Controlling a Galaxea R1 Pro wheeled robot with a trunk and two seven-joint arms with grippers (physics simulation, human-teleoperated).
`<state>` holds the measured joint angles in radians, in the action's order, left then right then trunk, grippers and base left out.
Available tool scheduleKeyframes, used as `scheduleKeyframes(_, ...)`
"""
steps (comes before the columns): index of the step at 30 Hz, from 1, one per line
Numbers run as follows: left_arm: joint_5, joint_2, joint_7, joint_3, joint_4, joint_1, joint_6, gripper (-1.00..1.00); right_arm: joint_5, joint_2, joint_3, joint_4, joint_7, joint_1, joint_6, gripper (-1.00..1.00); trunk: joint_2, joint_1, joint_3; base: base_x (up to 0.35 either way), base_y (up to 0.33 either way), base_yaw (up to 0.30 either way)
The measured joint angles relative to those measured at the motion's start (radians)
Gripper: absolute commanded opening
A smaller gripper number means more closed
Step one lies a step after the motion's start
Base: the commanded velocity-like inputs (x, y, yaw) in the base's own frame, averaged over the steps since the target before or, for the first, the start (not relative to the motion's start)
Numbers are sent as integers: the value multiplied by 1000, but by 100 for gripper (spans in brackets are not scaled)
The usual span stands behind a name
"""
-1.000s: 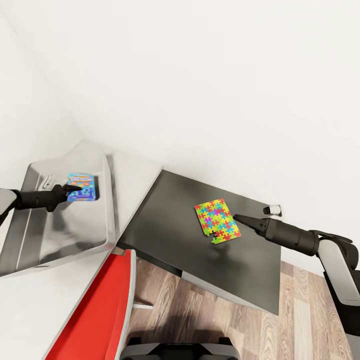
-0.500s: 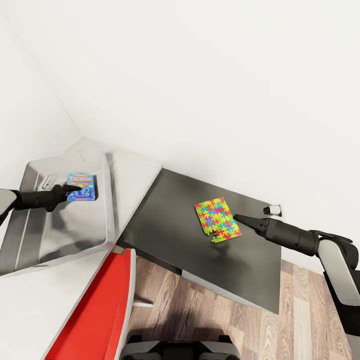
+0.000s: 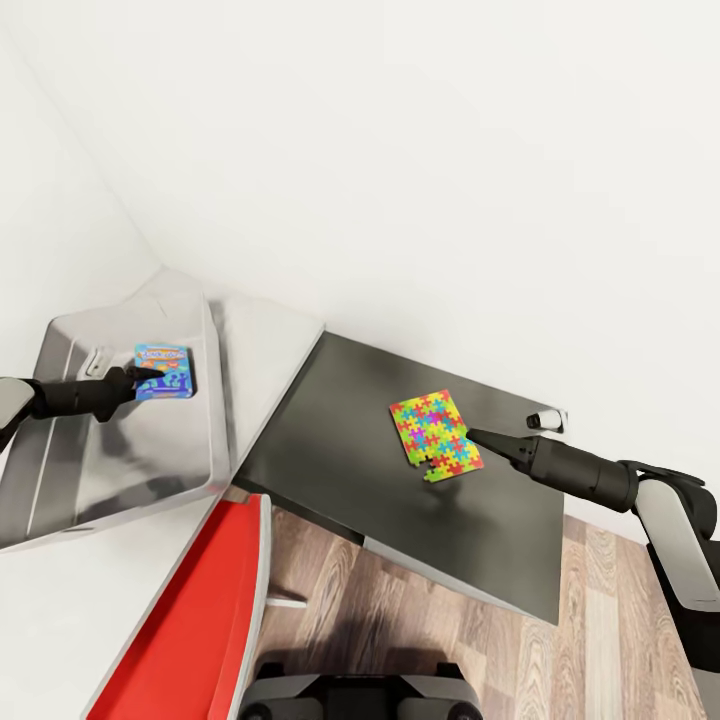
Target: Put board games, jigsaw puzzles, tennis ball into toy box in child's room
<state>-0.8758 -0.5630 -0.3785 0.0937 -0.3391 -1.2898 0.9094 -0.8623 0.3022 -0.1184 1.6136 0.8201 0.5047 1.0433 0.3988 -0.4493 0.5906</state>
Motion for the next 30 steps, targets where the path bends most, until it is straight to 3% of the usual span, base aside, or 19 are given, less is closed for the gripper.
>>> scheduleKeyframes(30,10,-6,-22,4,-3,-19,-3,-100,0,-2,1,0,0,-1,0,100,0,0,3,0,0,0)
